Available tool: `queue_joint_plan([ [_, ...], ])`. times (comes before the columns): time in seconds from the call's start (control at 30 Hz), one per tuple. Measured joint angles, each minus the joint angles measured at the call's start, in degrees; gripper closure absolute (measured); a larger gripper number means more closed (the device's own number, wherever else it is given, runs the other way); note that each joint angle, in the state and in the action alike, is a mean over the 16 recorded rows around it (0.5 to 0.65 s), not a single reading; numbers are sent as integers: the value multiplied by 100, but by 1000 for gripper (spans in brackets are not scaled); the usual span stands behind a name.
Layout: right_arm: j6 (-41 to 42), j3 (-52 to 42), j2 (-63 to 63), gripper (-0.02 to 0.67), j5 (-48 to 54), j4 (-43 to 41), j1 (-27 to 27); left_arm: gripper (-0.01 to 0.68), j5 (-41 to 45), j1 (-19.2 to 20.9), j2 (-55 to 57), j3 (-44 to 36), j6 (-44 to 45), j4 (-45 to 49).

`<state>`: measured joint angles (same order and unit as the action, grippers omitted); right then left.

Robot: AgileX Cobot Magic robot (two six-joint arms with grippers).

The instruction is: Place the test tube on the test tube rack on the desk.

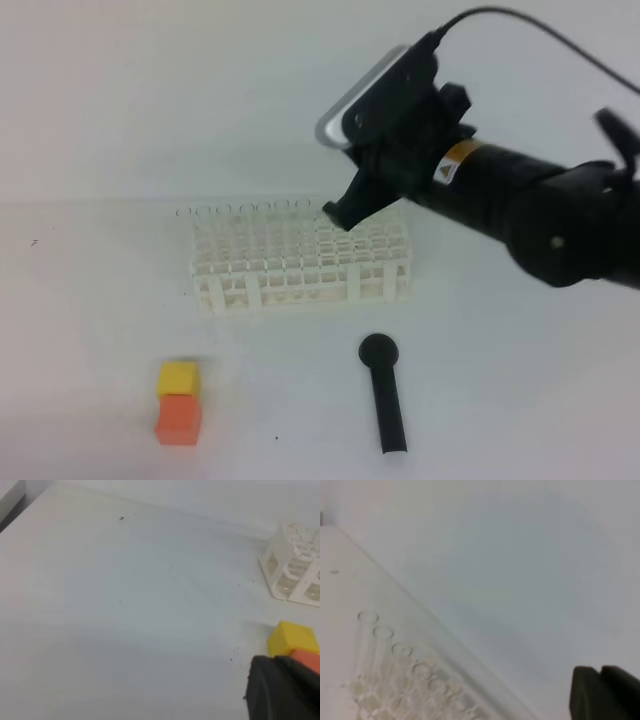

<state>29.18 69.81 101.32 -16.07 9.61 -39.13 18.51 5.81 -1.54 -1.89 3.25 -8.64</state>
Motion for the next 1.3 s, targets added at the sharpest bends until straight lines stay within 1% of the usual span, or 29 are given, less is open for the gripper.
queue_joint_plan([
  [0.17, 489, -285, -945, 618, 689, 105, 105, 673, 0, 0, 0, 0, 0, -2],
  [0.3, 670, -788, -1723, 644, 1027, 148, 179, 673, 0, 0, 0, 0, 0, -6],
  [0.6, 748, -2295, -3442, 650, 1284, 399, 281, 673, 0, 0, 0, 0, 0, -16],
  [0.73, 754, -2754, -4080, 650, 1342, 526, 299, 673, 0, 0, 0, 0, 0, -16],
  [0.9, 796, -3008, -4593, 650, 1396, 608, 301, 673, 0, 0, 0, 0, 0, -16],
  [1.1, 863, -3091, -4795, 650, 1327, 649, 328, 673, 0, -1, 0, 0, 0, -14],
  [1.2, 886, -3116, -4849, 650, 1323, 694, 456, 673, 0, -11, 0, 0, 0, -8],
  [1.3, 870, -3141, -4986, 650, 1486, 764, 727, 673, 0, -23, 0, 0, 0, -3],
])
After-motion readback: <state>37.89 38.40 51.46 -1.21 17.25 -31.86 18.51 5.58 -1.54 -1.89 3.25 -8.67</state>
